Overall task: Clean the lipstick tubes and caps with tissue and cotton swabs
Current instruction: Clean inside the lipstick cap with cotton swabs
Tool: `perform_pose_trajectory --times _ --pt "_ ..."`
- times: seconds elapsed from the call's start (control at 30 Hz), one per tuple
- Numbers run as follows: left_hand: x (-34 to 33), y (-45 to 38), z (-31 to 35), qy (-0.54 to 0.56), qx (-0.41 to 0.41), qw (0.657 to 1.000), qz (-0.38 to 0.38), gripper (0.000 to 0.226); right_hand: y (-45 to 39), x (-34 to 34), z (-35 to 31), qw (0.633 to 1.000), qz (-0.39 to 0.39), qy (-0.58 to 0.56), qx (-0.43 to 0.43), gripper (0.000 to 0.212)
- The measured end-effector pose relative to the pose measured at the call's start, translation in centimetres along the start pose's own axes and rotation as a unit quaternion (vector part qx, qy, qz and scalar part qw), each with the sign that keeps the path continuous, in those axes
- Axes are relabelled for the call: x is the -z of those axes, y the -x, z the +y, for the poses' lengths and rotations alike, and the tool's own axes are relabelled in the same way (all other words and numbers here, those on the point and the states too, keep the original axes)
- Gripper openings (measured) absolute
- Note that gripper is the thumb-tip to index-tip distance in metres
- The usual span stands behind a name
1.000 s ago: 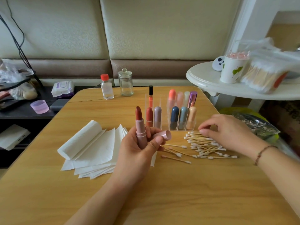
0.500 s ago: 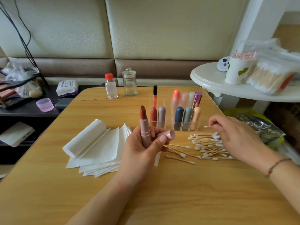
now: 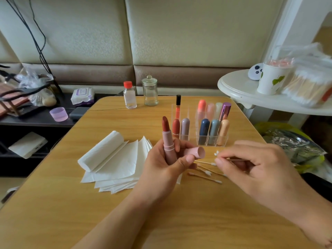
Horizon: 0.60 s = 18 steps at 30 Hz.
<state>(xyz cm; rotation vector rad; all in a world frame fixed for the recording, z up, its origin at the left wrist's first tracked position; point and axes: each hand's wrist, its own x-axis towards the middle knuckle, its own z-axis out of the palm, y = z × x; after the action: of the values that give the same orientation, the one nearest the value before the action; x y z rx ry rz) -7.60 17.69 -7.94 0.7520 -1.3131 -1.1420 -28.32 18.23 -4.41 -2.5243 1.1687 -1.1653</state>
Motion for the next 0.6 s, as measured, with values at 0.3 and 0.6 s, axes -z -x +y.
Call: perform_pose_trajectory --times 0.3,0.6 --pt "-0.2 0.1 0.3 0.006 0.0 1.0 -0.018 0.039 -0.4 -1.2 -2.1 0.962 0.093 -0.235 -0.103 0.021" --pt "-0.3 0.1 0.4 0.025 -0.014 0.999 -0.042 0.036 -0.2 -0.8 -3.2 0.999 0.035 -0.013 -0.037 0.021"
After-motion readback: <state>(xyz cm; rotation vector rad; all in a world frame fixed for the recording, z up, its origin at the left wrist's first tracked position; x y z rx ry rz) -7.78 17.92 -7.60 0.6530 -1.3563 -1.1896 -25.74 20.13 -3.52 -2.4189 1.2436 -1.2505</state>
